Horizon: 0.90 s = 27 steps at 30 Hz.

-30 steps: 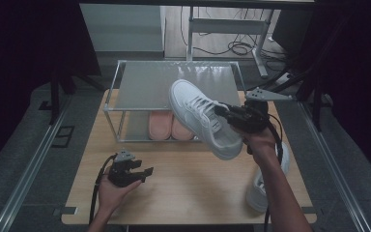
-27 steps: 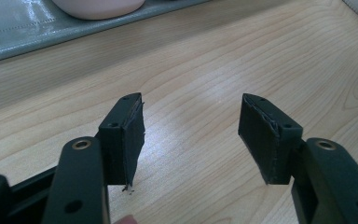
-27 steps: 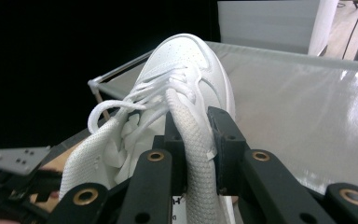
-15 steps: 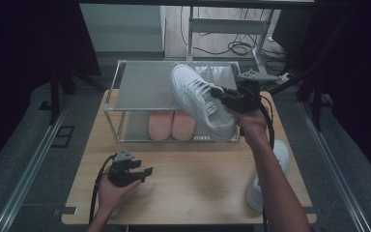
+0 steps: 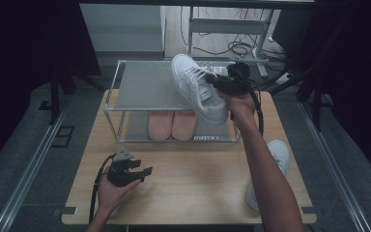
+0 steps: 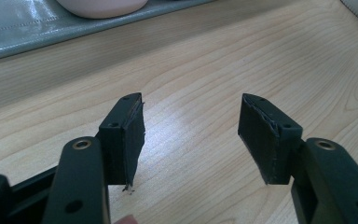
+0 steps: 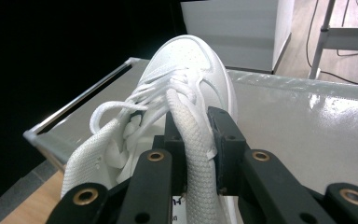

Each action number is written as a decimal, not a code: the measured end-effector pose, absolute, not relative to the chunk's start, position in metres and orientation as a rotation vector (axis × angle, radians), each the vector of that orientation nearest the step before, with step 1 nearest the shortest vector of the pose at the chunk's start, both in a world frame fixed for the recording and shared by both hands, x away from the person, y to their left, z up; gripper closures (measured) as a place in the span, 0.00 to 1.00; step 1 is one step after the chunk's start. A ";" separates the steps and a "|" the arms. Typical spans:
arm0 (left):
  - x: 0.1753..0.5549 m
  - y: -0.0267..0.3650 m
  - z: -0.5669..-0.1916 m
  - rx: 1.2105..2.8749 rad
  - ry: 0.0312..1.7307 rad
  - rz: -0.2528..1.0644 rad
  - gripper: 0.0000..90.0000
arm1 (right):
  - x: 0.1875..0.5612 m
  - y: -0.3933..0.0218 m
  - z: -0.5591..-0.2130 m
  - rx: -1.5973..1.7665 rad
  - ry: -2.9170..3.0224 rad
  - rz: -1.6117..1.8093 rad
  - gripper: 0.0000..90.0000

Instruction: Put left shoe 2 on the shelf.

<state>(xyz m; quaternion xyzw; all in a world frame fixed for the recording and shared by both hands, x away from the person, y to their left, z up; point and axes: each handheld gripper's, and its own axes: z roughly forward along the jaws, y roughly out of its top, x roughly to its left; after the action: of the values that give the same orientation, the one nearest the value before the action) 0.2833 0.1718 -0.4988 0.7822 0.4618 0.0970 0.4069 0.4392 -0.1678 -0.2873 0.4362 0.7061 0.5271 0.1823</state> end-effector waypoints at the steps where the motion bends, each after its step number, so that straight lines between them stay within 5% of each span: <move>1: 0.284 0.172 -0.499 1.973 1.165 0.244 0.45 | 0.442 -0.167 -0.287 1.240 1.993 1.484 0.88; 27: 0.286 0.172 -0.502 1.974 1.170 0.228 0.45 | 0.511 -0.114 -0.294 1.445 1.940 1.430 0.87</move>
<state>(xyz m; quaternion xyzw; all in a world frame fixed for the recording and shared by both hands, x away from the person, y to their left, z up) 0.2860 0.1724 -0.5016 0.7824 0.4636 0.0904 0.4059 0.5111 -0.1141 -0.2944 0.5070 0.6810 0.5018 0.1651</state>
